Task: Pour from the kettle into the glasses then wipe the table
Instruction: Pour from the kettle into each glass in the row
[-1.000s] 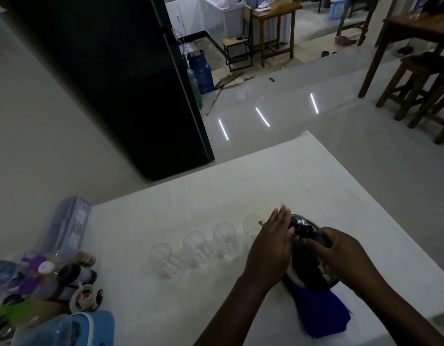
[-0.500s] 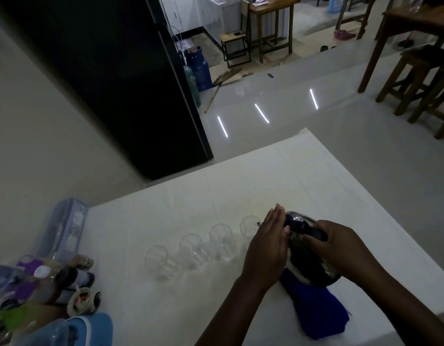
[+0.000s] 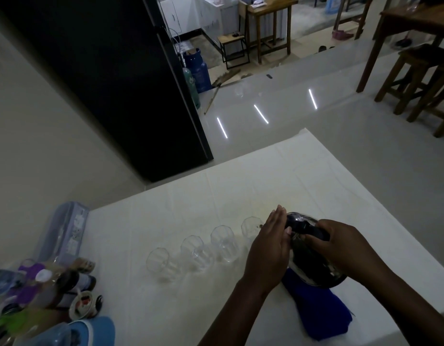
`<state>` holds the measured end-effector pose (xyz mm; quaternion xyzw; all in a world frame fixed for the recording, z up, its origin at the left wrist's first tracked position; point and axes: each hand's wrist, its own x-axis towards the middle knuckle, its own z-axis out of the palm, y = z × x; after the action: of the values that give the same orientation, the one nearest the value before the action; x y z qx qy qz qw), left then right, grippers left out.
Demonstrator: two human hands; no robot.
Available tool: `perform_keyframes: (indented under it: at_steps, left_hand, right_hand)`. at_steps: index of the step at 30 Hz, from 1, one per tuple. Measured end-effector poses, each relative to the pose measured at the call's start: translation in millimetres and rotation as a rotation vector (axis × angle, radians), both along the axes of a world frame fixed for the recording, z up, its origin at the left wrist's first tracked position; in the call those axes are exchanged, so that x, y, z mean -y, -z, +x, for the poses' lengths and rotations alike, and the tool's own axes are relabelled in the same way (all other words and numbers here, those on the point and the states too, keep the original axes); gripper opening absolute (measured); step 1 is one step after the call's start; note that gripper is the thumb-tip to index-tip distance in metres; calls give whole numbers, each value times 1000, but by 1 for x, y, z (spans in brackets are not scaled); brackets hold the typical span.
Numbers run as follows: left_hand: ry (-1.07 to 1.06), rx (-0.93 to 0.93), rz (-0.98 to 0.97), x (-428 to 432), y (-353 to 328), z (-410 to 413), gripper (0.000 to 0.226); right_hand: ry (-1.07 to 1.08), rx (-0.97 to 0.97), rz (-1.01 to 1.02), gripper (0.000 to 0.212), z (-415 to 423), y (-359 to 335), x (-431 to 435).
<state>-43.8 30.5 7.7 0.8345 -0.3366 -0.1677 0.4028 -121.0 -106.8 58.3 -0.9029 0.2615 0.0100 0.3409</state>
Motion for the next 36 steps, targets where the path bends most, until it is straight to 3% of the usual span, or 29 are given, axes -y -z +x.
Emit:
perform_keyframes:
  at_steps: [3,5,8,13,19,36]
  left_hand:
    - [-7,6,1,0,2,0,64]
    - [-13,8,0,1,2,-1,64]
    - [-8,7,-5,1,0,-2,64]
    - [-5,-5,-4,1,-1,-3,65]
    - [0,-5,-1,1,-3,-4,56]
    - [-7,1,-8,1,-3,-6,51]
  right_hand:
    - [-7,1,40,3,-2,-6,-1]
    - [-18,1,51,18,-2,-11,-3]
    - [-17,-5,37,22,-3,-13,-2]
    - [-5,-6,24,8,-5,-12,-1]
    - [7,-7,21,19,-5,-12,-1]
    - [-23,-40,12,10,-3,-15,1]
